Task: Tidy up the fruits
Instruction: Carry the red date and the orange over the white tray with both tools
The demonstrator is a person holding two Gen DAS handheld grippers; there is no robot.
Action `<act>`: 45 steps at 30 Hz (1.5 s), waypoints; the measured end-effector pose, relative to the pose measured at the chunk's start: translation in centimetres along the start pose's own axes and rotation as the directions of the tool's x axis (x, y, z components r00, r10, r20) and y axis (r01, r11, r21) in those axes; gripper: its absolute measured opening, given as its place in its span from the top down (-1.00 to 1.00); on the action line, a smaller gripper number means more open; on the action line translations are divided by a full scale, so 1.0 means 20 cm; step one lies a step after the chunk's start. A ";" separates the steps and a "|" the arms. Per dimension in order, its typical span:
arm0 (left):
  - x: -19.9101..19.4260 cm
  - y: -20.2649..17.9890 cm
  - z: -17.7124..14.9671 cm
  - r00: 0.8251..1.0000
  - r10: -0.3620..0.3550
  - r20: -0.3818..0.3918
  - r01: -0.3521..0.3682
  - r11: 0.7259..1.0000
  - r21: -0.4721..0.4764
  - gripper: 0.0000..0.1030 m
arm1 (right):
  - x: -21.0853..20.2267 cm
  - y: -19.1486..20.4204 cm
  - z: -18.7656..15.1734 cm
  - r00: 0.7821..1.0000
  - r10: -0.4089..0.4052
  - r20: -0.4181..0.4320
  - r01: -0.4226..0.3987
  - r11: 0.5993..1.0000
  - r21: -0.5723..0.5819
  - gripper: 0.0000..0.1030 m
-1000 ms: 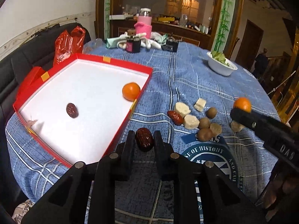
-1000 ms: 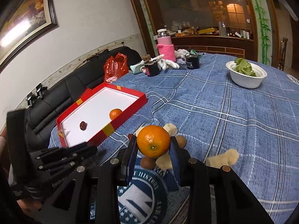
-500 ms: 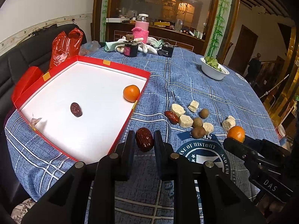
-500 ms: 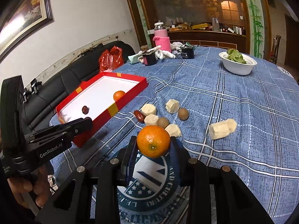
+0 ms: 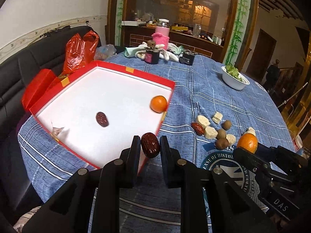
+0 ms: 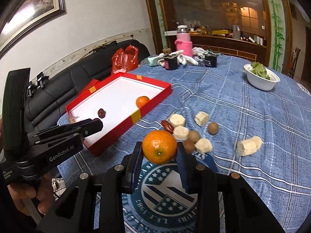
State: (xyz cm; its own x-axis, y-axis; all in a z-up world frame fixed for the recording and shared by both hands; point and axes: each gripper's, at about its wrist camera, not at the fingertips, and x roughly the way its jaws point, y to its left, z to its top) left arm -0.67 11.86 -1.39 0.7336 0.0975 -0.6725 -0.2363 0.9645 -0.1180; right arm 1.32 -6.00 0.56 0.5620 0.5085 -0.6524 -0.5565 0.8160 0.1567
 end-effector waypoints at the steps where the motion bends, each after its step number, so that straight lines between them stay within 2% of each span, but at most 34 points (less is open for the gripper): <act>1: 0.00 0.01 0.00 1.000 0.003 0.001 -0.003 1.000 -0.004 0.66 | 0.01 0.01 0.01 1.000 0.002 0.001 -0.002 1.000 -0.005 0.34; 18: 0.03 0.17 0.10 0.996 0.084 0.018 -0.083 0.994 -0.066 0.66 | 0.10 0.17 0.15 0.998 0.057 0.025 -0.056 0.997 -0.055 0.34; 28: 0.07 0.36 0.14 0.989 0.146 0.010 -0.143 0.980 -0.137 0.66 | 0.18 0.28 0.27 0.994 0.097 0.045 -0.093 0.992 -0.080 0.34; 35: 0.10 0.39 0.16 0.990 0.141 0.011 -0.139 0.982 -0.130 0.66 | 0.25 0.31 0.27 0.996 0.085 0.019 -0.083 0.993 -0.081 0.34; 45: 0.15 0.33 0.19 0.990 0.138 -0.004 -0.137 0.986 -0.099 0.66 | 0.20 0.26 0.24 0.998 0.055 0.039 -0.053 0.997 -0.047 0.34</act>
State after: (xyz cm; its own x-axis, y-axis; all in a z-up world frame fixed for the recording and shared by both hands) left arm 2.33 19.36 -1.42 0.6918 0.2285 -0.6850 -0.3969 0.9128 -0.0963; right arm 3.54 1.61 2.42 0.5540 0.5627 -0.6136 -0.6136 0.7741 0.1559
